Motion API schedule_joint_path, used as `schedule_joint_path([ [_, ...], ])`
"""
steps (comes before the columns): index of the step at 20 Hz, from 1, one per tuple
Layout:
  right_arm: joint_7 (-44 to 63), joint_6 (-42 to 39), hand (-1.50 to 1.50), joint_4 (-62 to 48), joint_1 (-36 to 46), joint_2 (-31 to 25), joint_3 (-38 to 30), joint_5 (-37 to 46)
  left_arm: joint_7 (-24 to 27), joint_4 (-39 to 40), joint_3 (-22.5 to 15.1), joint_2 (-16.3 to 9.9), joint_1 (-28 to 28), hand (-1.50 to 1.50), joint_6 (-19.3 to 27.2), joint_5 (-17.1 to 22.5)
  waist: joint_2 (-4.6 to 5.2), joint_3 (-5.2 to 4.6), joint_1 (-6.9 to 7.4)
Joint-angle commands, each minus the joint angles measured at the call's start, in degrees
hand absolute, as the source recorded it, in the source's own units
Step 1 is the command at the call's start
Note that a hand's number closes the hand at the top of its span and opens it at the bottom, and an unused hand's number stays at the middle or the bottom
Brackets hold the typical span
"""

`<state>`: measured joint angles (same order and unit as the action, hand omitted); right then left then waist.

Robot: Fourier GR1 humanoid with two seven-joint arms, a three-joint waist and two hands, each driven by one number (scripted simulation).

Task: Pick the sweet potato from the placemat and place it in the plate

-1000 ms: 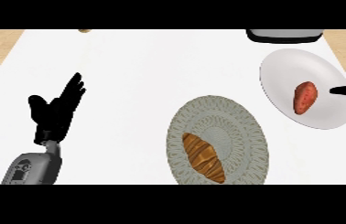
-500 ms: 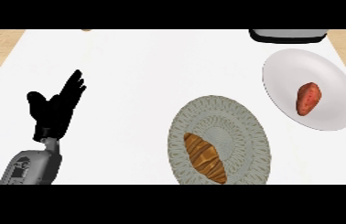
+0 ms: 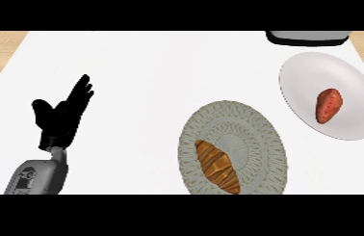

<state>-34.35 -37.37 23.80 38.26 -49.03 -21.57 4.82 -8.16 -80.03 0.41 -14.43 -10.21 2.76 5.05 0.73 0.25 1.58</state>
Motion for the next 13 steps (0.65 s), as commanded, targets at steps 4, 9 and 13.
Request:
schedule_joint_path([
  [4,-9.75,-6.88,-1.50,-3.38,-1.07,-2.00,0.83,0.40,-1.65,-0.52,-0.68,0.61,-1.49,0.00,1.02,-1.21,0.36,0.13,0.84],
  [9,-11.47,-6.84,-1.50,-3.23,-2.11,-4.43,1.96,0.75,-0.05,0.68,-0.76,0.90,-1.20,0.00,-0.15,-0.89,0.48,0.16,0.79],
  [13,-11.58,-6.54,-1.50,-4.41,-3.01,-4.15,2.99,0.89,1.71,0.44,-0.18,0.00,0.49,0.00,-1.61,-0.33,0.46,0.20,1.28],
])
